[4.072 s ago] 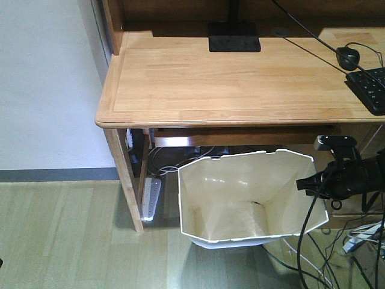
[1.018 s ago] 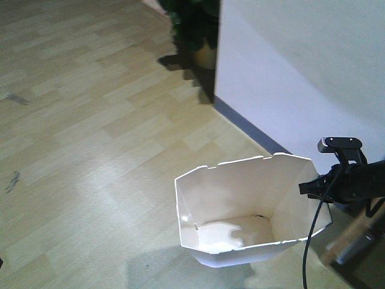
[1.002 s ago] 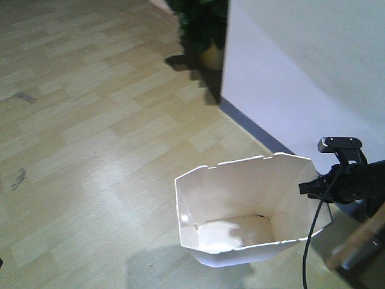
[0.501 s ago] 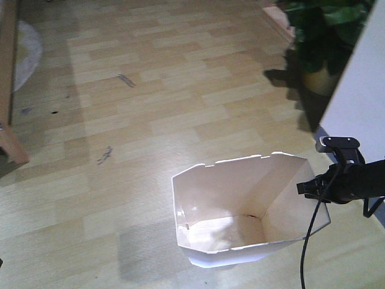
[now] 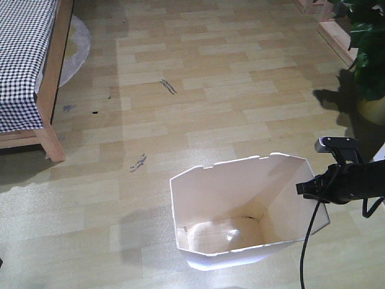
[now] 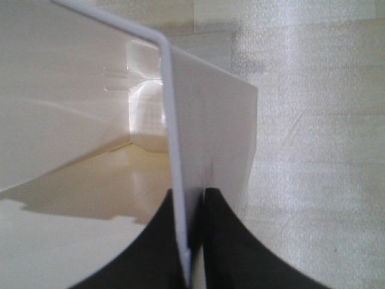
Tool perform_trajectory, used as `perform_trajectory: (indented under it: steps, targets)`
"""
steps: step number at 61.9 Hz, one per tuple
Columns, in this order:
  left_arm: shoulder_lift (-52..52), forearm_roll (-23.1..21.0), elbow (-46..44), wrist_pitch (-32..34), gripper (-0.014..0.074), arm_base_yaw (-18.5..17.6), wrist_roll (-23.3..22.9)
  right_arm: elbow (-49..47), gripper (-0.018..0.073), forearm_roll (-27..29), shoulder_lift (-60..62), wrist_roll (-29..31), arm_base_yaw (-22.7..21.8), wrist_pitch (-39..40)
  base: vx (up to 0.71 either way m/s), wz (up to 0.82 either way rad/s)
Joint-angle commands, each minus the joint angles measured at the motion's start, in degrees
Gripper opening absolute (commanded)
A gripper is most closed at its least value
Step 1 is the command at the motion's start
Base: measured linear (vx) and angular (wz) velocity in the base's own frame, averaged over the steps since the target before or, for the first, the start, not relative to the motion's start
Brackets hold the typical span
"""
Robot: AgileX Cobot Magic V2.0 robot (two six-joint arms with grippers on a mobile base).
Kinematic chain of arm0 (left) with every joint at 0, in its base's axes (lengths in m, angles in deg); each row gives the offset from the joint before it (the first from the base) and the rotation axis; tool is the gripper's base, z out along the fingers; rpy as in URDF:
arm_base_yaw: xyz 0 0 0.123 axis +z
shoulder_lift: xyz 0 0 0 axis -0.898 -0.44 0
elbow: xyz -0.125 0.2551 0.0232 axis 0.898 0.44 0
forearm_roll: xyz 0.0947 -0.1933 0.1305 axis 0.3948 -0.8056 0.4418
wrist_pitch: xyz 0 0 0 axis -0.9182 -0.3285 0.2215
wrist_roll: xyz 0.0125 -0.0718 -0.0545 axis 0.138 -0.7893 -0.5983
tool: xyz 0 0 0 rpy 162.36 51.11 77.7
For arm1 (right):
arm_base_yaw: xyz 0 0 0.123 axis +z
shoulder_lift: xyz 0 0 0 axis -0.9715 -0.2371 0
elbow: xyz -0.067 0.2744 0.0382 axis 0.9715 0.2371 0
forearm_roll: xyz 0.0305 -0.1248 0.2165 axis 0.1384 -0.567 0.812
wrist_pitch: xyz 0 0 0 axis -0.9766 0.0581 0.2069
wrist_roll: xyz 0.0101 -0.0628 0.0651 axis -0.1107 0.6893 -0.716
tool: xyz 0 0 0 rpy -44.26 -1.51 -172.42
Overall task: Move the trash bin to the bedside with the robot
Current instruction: 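Hold the bin in the right gripper while the base turns toward the bed, then carry the bin in the right gripper as the base drives to the bedside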
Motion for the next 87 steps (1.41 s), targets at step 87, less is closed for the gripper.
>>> perform_trajectory:
  steps: [87]
  targets:
    - [0.57, -0.23, 1.66, 4.17, -0.0006, -0.32, -0.50, -1.09, -0.0006, 4.22, 3.74, -0.91, -0.16, -6.85, 0.40, 0.03]
